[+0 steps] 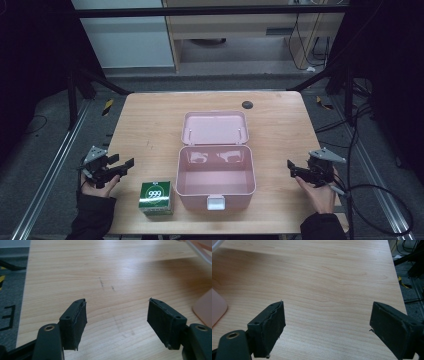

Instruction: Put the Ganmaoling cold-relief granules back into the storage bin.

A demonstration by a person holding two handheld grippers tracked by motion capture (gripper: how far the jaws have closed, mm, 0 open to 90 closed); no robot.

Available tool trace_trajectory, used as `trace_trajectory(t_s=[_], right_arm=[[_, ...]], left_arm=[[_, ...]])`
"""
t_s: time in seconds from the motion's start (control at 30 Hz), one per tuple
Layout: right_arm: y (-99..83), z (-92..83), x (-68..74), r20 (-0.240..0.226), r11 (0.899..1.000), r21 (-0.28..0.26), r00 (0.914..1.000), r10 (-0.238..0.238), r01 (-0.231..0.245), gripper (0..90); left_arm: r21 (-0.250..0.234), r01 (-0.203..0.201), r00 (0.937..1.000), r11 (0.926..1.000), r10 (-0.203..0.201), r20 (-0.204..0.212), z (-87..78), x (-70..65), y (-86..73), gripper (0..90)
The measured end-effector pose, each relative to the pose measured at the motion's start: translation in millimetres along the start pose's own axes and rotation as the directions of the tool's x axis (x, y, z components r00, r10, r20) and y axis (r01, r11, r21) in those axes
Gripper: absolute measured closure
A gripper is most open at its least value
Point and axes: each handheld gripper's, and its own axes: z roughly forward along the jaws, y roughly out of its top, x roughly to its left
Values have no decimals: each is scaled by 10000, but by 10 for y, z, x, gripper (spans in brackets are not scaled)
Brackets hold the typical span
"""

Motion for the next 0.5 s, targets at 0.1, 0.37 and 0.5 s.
trace_trajectory(t_s=[0.1,0.37,0.5], right_arm=[[4,-10,15,43,9999,-3,9999,-138,138,131],[-1,-7,35,71,9992,190,9994,-349,347,120],[6,-27,41,80,9995,74,9995,-300,300,121]], left_arm=[[56,-288,9991,9996,286,324,-20,-26,33,326],[427,-1328,9789,9902,1243,1623,-87,-155,173,302],[689,-1936,9612,9786,1752,2129,-103,-226,228,289]])
